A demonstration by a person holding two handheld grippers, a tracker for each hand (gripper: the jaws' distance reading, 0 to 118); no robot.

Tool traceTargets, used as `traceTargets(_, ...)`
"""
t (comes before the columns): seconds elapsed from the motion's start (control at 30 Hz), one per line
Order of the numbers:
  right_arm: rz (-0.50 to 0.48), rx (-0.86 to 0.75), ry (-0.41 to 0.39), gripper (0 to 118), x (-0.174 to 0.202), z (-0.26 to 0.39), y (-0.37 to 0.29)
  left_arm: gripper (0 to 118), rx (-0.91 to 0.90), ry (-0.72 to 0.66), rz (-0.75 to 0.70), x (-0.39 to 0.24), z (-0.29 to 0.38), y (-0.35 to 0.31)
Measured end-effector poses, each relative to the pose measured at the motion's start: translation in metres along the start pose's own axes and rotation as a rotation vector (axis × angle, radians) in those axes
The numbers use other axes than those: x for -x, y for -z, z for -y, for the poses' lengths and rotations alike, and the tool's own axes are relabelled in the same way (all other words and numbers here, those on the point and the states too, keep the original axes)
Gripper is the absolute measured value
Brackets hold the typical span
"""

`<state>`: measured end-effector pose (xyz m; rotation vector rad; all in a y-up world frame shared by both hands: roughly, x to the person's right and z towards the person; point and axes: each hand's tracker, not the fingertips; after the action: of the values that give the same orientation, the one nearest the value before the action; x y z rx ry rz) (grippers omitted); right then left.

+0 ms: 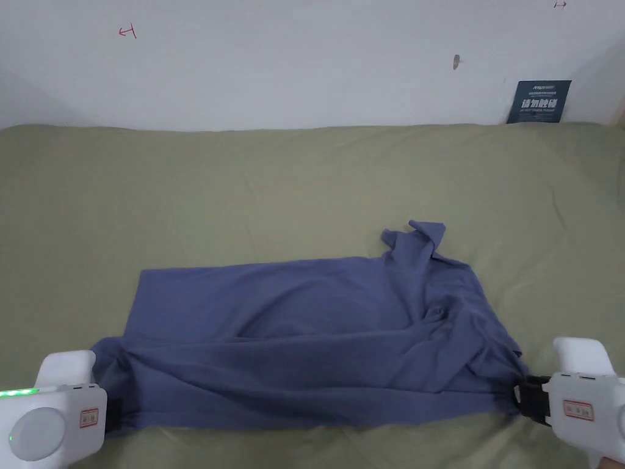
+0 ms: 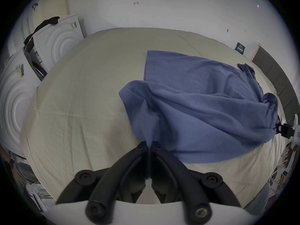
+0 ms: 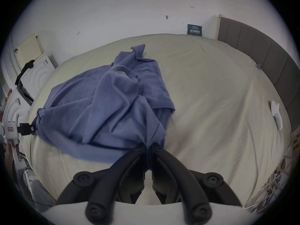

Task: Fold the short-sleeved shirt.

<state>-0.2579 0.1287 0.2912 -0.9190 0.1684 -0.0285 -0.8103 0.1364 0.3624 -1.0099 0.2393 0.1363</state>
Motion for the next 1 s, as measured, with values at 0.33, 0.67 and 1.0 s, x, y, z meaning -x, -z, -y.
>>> traceTargets(0.33, -0.002, -0.039, -0.011, 9, -0.009, 0.033, -0.055, 3, -0.023, -0.011, 0.006, 0.012, 0.028, -0.04)
traceTargets(0.67, -0.027, -0.017, 0.008, 9, -0.02, 0.104, -0.106, 3, 0.001, -0.004, 0.027, 0.023, 0.104, -0.092)
traceTargets(1.0, -0.036, 0.006, 0.046, 60, -0.024, 0.118, -0.106, 17, -0.023, -0.019, 0.103, 0.03, 0.127, -0.101)
